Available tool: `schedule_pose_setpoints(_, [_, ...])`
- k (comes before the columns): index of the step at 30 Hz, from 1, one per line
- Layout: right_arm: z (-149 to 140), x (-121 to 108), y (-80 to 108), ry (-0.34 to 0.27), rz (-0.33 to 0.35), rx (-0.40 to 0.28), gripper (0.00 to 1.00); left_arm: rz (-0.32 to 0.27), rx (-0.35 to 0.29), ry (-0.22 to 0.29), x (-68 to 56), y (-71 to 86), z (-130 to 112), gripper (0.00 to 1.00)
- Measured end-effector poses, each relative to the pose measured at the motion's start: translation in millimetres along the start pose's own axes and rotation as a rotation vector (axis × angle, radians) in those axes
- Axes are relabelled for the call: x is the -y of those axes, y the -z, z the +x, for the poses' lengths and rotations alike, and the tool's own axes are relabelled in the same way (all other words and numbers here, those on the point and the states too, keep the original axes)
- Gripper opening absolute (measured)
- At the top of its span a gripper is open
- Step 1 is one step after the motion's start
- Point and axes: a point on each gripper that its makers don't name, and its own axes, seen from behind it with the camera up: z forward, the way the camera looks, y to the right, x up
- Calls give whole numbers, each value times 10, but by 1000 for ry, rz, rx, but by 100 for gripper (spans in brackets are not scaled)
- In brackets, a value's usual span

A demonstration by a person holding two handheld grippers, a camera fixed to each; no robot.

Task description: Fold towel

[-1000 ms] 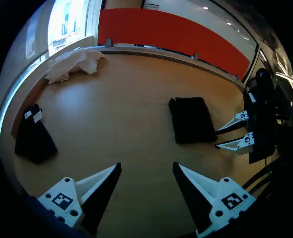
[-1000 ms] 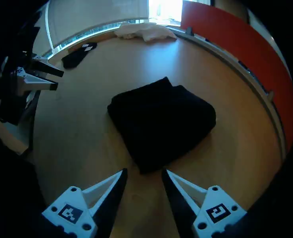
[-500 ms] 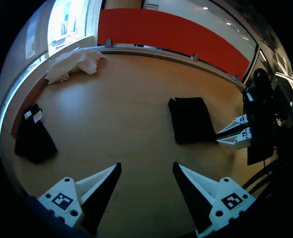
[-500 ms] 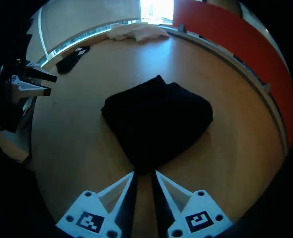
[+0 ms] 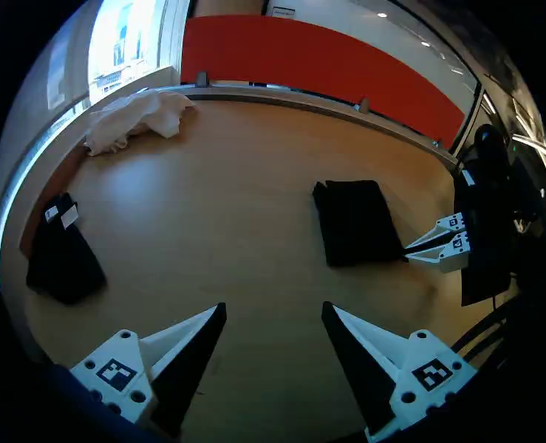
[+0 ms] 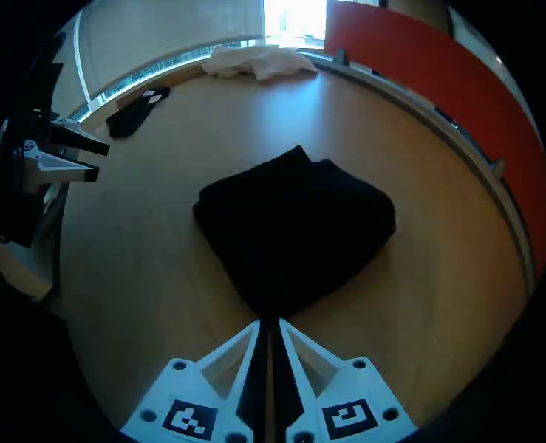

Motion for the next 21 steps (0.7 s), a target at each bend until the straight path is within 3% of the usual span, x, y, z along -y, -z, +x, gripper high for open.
schedule_pose_setpoints(8, [309, -63, 193, 20, -21, -63, 2, -4, -11, -6, -1, 1, 46, 96])
schedule_pose_setpoints(21, [1105, -224, 645, 61, -67, -204, 2, -20, -45, -26, -37, 34, 223, 96])
